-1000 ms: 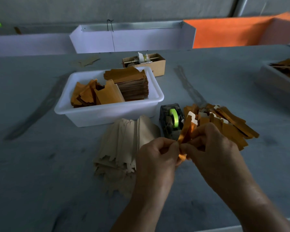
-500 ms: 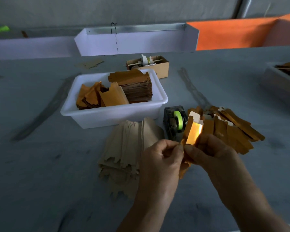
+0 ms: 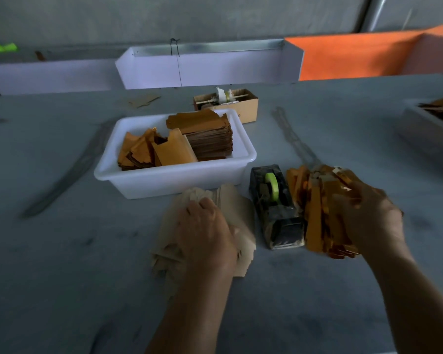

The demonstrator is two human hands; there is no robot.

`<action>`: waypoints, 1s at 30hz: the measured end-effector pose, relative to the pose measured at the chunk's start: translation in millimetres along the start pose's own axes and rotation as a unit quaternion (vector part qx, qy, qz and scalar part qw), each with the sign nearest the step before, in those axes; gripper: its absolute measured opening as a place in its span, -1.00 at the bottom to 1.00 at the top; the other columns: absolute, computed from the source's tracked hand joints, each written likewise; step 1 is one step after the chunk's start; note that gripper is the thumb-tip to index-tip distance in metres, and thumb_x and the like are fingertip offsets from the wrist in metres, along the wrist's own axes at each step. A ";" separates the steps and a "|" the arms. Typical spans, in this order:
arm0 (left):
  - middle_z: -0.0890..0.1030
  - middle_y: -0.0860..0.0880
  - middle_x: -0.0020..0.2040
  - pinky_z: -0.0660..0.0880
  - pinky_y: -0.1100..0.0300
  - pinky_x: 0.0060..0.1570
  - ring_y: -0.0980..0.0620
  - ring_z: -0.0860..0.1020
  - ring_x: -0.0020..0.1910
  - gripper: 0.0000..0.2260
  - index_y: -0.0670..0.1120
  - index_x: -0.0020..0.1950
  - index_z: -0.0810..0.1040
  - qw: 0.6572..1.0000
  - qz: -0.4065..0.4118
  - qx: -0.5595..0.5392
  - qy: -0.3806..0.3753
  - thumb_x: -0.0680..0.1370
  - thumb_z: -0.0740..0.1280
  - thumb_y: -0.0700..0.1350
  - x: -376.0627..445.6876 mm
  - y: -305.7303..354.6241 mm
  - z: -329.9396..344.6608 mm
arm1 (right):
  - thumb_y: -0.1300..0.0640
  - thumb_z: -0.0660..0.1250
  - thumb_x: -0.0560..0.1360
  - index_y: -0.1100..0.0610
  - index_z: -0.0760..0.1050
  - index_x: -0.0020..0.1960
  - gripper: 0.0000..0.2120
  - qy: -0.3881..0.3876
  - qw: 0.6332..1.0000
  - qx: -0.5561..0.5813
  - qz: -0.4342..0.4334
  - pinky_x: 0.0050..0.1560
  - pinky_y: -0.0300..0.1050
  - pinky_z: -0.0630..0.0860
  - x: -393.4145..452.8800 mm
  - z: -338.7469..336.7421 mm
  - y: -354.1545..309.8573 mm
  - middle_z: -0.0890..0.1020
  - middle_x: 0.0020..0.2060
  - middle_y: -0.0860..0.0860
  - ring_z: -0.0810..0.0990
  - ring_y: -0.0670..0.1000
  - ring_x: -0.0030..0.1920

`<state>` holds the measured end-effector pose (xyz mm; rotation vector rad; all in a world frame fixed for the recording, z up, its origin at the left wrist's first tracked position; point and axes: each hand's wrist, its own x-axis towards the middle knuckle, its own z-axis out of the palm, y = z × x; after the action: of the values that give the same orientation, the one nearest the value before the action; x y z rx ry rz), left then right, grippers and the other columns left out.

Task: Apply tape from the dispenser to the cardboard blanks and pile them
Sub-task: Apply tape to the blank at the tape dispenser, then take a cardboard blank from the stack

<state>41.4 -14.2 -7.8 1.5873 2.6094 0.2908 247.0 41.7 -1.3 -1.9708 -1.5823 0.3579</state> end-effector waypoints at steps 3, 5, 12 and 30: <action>0.54 -0.09 0.14 0.42 0.14 0.00 -0.05 0.51 0.12 -0.60 -0.13 0.22 0.43 0.996 -0.030 -0.080 0.001 0.51 0.37 0.08 9.2 -4.2 -1.7 | 0.09 0.29 0.50 0.14 0.44 0.31 -0.61 0.035 0.999 0.011 -0.009 0.13 0.06 0.40 -10.4 1.0 3.0 0.45 0.19 0.21 0.43 0.25 0.17; 0.58 -0.04 -0.01 0.42 0.17 -0.13 -0.01 0.55 -0.04 -0.76 -0.09 0.08 0.49 0.991 -0.033 -0.125 0.014 0.53 0.36 0.03 11.6 -10.2 -3.0 | 0.10 0.29 0.51 0.13 0.46 0.31 -0.62 0.042 0.998 0.025 -0.027 0.02 -0.07 0.40 -18.8 0.7 4.7 0.45 0.20 0.18 0.46 0.20 0.14; 0.52 0.04 -0.27 0.35 0.22 -0.33 0.11 0.48 -0.28 -0.86 -0.07 -0.15 0.49 0.961 -0.032 -0.274 0.030 0.54 0.35 -0.04 14.5 -32.2 -13.2 | 0.17 0.32 0.51 0.11 0.57 0.11 -0.82 0.064 0.989 0.106 -0.081 -0.14 -0.15 0.41 -47.3 -7.6 3.2 0.53 0.04 0.03 0.51 0.06 -0.02; 0.69 -0.17 -0.08 0.50 -0.04 0.04 -0.13 0.63 -0.09 -0.55 -0.14 -0.03 0.65 0.719 -0.021 -0.651 -0.242 0.16 0.63 -0.05 -31.1 -25.1 -32.1 | 0.14 0.34 0.39 0.19 0.59 -0.01 -0.79 -0.248 0.804 0.528 0.111 -0.35 -0.11 0.52 -96.0 11.0 -48.7 0.67 -0.17 0.06 0.57 0.10 -0.15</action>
<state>28.7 -56.9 17.5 0.8294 1.2945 1.1619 177.2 -40.7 4.6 -1.1642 -0.9752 1.5656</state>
